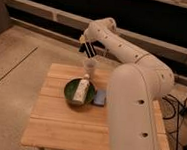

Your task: Place the eraser in the ceramic cup

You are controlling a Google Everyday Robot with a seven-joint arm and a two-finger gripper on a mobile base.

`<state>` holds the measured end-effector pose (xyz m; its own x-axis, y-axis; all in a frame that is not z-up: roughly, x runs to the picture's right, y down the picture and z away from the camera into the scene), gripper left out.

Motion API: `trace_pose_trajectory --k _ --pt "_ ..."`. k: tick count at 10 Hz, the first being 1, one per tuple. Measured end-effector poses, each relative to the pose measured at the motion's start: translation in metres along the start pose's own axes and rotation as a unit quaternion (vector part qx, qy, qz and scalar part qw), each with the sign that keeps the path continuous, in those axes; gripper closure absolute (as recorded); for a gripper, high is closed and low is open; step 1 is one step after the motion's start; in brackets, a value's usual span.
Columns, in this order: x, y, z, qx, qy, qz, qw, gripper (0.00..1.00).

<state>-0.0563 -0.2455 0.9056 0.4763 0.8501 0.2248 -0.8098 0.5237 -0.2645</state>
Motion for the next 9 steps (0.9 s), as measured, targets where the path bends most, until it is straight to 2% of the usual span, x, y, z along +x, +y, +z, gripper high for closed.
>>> trace_pose_trajectory --k 3,9 --pt "0.012 -0.006 0.017 0.005 0.013 0.015 0.9998 0.98" --pt "0.035 0.024 0.052 -0.027 0.052 0.015 0.9982 0.98"
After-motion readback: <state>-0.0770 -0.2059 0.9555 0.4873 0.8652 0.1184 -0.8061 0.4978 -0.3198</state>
